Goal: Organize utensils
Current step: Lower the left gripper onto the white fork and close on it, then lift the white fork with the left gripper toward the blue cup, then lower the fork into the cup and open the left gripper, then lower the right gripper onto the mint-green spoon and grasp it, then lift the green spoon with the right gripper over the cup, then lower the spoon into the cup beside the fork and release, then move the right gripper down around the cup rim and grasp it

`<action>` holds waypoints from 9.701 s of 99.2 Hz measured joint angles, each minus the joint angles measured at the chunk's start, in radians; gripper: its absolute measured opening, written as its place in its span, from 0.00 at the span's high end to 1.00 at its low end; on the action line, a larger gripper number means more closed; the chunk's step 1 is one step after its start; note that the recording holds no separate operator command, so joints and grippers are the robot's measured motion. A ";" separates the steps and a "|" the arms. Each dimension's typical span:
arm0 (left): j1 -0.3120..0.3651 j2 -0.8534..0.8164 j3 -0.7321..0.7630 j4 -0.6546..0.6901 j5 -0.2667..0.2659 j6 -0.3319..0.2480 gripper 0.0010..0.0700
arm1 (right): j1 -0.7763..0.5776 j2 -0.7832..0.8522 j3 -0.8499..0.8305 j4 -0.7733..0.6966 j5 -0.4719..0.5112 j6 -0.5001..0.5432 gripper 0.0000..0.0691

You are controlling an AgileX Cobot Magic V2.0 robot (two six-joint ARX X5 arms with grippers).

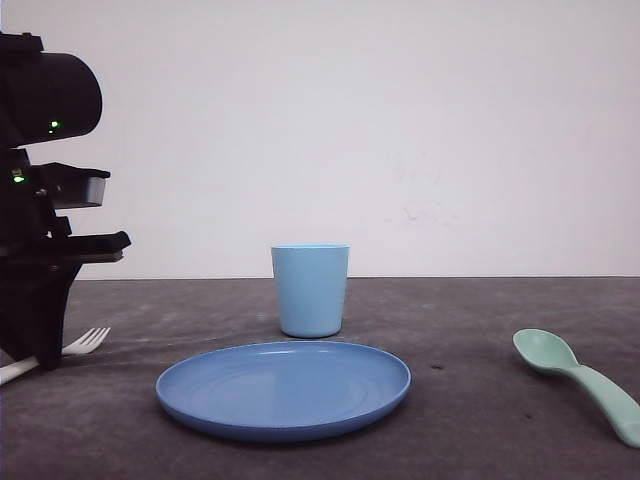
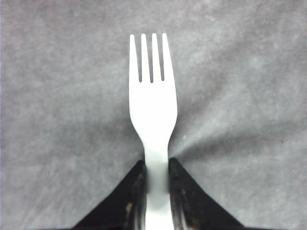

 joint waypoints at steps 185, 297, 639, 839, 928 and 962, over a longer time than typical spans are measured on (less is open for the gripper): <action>-0.199 0.315 0.177 1.017 0.303 0.121 0.95 | 0.000 0.000 0.000 -0.008 0.000 0.000 0.05; -0.157 0.021 0.167 0.664 0.257 0.157 0.62 | 0.000 0.080 0.000 -0.015 -0.133 0.000 0.05; 0.210 -0.506 0.167 -0.221 0.195 0.105 0.62 | 0.509 0.882 0.131 1.534 -0.108 -0.108 0.97; 0.210 -0.506 0.167 -0.232 0.195 0.112 0.62 | 0.460 0.428 0.004 0.631 -0.130 -0.037 0.31; 0.210 -0.506 0.167 -0.230 0.195 0.112 0.62 | 0.461 0.779 -0.044 1.046 -0.193 -0.006 0.02; 0.210 -0.506 0.167 -0.230 0.195 0.112 0.62 | 0.464 0.925 0.112 1.062 -0.220 -0.006 0.02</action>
